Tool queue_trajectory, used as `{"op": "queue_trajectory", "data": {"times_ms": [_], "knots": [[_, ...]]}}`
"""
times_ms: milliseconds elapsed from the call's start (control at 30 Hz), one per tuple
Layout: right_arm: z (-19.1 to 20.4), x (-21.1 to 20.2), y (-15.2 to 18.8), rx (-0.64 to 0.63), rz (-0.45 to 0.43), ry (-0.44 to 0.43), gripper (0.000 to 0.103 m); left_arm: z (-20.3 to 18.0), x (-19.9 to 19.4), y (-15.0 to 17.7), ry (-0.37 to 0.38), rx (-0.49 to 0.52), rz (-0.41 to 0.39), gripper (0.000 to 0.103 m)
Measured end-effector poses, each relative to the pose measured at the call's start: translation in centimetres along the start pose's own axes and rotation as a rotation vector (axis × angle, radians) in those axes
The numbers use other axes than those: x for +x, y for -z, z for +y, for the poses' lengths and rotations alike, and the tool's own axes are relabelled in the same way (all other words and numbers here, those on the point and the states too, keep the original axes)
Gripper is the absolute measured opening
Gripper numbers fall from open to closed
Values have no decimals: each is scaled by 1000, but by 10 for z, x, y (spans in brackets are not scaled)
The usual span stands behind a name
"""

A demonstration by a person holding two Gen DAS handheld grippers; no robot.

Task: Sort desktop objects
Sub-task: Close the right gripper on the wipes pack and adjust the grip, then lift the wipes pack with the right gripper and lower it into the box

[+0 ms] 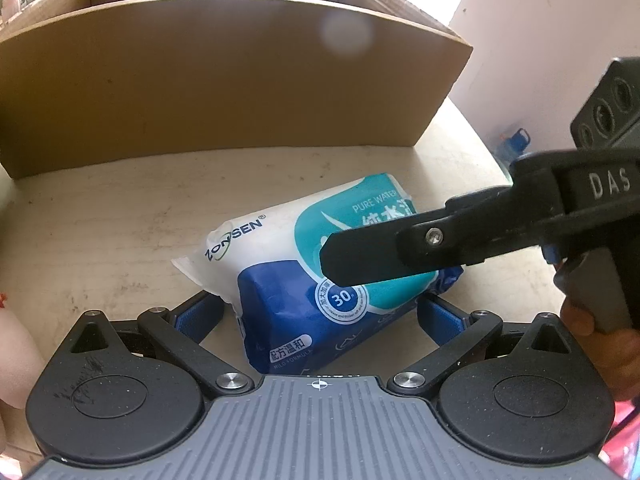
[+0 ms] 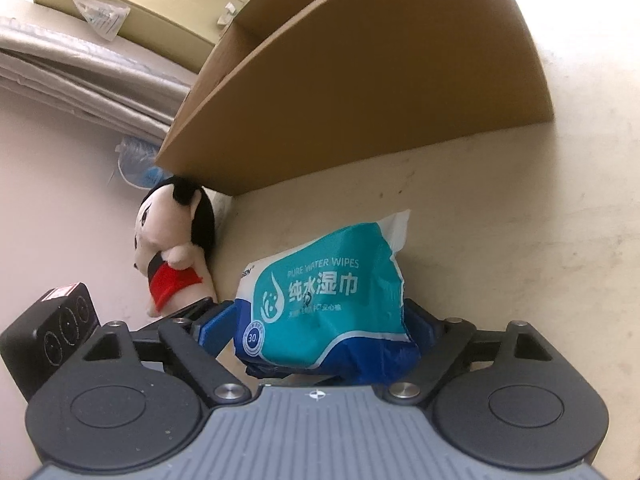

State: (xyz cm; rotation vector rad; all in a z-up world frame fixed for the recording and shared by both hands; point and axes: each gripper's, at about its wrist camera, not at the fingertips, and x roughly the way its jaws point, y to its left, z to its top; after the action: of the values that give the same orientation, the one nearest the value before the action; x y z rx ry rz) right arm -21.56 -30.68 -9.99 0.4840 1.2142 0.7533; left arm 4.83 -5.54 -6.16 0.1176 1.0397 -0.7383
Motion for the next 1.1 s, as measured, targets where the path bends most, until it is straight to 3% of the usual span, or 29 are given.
{"op": "queue_trajectory", "data": {"times_ms": [133,333,800,1100], "knots": [[0,-2,5,9,3,7,79,1,-4,2,2,20,8,103],[-2,-4,8,26,-5,-5,78,-5,-10,9,-29,72,16,103],[6,-12,15,10,-10,22,73,-6,-31,19,-17,18,27,102],[21,-28,14,3,-41,7,73,-10,-60,22,-22,7,-15,102]]}}
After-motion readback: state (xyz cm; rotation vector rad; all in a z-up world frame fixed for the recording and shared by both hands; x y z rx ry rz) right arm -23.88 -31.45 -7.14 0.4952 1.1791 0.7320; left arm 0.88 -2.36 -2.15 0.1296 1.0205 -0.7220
